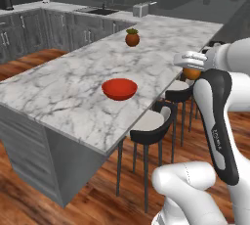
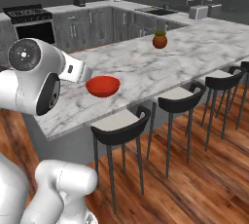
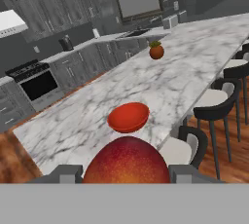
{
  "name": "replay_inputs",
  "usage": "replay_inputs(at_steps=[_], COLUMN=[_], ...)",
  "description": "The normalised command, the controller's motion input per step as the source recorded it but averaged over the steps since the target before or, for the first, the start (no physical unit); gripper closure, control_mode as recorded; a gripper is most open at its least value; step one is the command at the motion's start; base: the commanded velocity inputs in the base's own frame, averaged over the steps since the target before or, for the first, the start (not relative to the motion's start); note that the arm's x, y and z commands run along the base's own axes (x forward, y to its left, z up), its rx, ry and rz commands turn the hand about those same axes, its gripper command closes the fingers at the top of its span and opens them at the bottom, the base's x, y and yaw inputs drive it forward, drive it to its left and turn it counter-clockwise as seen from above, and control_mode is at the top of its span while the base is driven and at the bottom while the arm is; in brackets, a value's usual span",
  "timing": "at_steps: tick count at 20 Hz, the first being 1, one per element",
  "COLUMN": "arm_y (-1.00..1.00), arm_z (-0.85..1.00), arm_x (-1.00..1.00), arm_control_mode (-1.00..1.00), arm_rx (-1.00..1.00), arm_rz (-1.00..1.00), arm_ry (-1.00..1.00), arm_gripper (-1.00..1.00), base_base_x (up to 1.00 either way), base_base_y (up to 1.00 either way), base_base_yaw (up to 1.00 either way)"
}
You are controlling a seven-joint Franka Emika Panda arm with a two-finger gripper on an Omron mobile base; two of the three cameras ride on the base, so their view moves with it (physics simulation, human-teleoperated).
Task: Retrieve the mango and banana from the fridge and place them into the bowl on the dining table.
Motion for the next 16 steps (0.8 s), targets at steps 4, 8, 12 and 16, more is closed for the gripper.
replay_inputs(at_steps=[4,8,12,16], arm_y=[0.0,0.0,0.0,0.0], arm_z=[0.0,0.0,0.0,0.0], arm_x=[0.0,0.0,0.0,0.0], arm_control_mode=[1.0,1.0,1.0,1.0], arm_rx=[0.0,0.0,0.0,0.0], arm_rz=[0.0,0.0,0.0,0.0], arm_ry=[0.0,0.0,0.0,0.0], arm_gripper=[1.0,1.0,1.0,1.0], base_base_x=[0.87,0.77,0.58,0.57], base_base_y=[-0.56,-0.58,-0.58,-0.35], base_base_yaw=[0.39,0.41,0.43,0.43])
